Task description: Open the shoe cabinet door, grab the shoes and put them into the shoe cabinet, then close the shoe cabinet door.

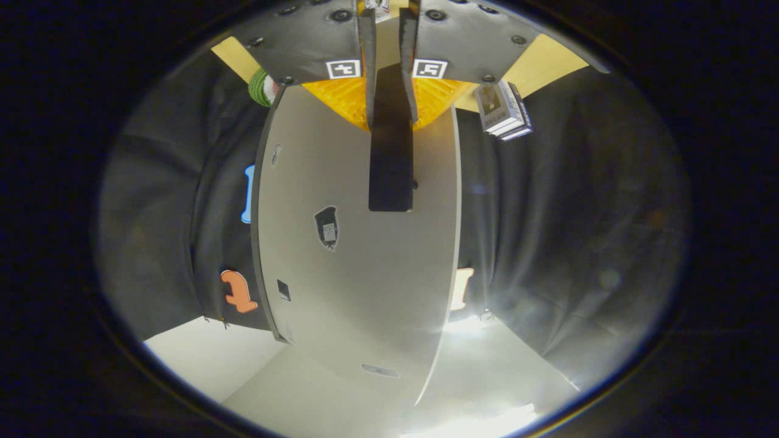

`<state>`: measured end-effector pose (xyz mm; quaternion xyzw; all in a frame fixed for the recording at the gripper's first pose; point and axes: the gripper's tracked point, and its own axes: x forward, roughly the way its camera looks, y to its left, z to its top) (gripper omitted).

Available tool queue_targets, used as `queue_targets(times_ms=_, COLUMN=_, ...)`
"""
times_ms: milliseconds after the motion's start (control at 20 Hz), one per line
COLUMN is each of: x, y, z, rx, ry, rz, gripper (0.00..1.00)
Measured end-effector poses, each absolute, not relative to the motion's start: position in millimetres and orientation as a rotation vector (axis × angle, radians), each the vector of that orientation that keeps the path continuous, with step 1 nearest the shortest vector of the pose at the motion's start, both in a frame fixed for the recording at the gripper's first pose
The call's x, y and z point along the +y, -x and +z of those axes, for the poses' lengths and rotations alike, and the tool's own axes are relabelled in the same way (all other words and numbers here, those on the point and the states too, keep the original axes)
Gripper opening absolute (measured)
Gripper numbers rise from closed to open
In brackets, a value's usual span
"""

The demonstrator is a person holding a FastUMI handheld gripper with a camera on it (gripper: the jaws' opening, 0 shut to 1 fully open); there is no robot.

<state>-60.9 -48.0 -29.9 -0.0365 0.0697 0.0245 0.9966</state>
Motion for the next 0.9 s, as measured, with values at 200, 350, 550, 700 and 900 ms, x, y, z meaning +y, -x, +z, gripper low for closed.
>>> queue_targets(times_ms=200, x=-61, y=73, z=-27, rx=0.141, ry=0.062, rz=0.096, gripper=0.17)
queue_targets(times_ms=350, x=-71, y=79, z=-25, rx=0.137, ry=0.064, rz=0.124, gripper=0.17)
queue_targets(times_ms=550, x=-86, y=91, z=-22, rx=0.127, ry=0.068, rz=0.139, gripper=0.17)
queue_targets(times_ms=700, x=-97, y=97, z=-20, rx=0.127, ry=0.058, rz=0.152, gripper=0.16)
queue_targets(times_ms=900, x=-108, y=104, z=-18, rx=0.13, ry=0.047, rz=0.177, gripper=0.16)
